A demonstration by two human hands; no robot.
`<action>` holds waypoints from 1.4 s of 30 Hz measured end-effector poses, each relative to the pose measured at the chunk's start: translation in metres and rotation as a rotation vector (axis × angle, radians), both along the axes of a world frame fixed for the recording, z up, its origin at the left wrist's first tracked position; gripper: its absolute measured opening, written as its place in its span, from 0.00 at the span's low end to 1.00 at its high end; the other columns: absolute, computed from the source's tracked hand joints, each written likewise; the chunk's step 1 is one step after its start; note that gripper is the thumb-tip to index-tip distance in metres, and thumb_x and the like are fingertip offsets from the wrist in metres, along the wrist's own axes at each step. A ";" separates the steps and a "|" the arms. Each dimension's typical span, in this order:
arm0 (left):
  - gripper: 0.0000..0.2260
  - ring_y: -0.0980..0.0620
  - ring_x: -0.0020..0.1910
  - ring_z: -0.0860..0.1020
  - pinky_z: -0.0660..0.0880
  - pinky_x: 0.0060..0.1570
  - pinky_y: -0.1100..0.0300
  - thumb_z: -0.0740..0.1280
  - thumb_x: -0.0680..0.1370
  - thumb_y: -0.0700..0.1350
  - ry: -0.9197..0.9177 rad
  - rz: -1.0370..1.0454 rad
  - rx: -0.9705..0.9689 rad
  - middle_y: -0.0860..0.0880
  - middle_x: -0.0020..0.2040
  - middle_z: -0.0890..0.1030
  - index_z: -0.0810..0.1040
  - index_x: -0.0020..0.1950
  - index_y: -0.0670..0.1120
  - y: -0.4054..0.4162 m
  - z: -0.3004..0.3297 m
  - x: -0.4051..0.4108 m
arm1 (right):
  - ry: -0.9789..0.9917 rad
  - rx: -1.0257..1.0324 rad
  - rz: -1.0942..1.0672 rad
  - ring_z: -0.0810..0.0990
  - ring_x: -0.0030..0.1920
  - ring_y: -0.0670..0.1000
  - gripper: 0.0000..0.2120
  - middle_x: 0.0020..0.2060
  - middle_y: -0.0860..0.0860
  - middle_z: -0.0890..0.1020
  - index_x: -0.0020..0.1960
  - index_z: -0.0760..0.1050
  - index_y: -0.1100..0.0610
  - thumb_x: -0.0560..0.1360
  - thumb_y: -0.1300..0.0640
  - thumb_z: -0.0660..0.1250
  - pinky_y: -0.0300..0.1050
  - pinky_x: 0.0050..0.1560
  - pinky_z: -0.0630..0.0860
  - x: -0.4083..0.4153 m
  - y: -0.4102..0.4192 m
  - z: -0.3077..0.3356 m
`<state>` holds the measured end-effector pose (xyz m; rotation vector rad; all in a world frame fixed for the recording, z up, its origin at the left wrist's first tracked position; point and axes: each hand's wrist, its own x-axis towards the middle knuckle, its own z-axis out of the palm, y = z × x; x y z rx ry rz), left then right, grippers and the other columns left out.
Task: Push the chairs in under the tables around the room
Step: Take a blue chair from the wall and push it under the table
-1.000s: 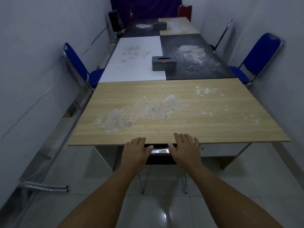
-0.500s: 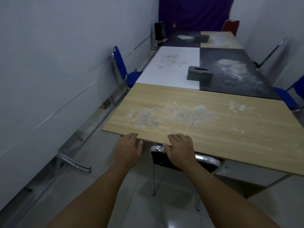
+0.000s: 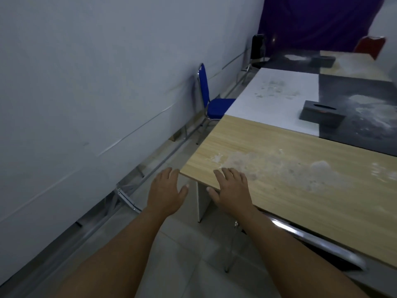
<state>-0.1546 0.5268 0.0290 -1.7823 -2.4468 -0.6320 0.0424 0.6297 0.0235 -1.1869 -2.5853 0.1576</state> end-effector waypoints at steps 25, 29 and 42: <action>0.40 0.41 0.75 0.59 0.56 0.73 0.44 0.47 0.73 0.70 -0.005 0.046 -0.060 0.40 0.76 0.62 0.63 0.75 0.44 0.073 0.023 -0.271 | -0.016 0.026 -0.019 0.52 0.77 0.57 0.39 0.76 0.57 0.60 0.77 0.58 0.51 0.75 0.29 0.42 0.63 0.75 0.48 -0.268 0.090 0.021; 0.39 0.41 0.75 0.60 0.58 0.73 0.43 0.47 0.74 0.69 -0.011 0.037 -0.048 0.39 0.75 0.63 0.63 0.75 0.44 0.106 0.019 -0.299 | -0.027 0.029 -0.015 0.51 0.78 0.57 0.38 0.77 0.57 0.60 0.77 0.58 0.51 0.75 0.28 0.42 0.64 0.75 0.47 -0.297 0.126 0.015; 0.40 0.42 0.76 0.56 0.54 0.73 0.45 0.45 0.73 0.70 0.008 0.037 -0.072 0.41 0.78 0.58 0.59 0.77 0.45 0.237 0.028 -0.372 | -0.006 0.035 -0.021 0.50 0.78 0.57 0.38 0.77 0.57 0.59 0.78 0.55 0.51 0.76 0.29 0.43 0.63 0.75 0.45 -0.369 0.259 0.027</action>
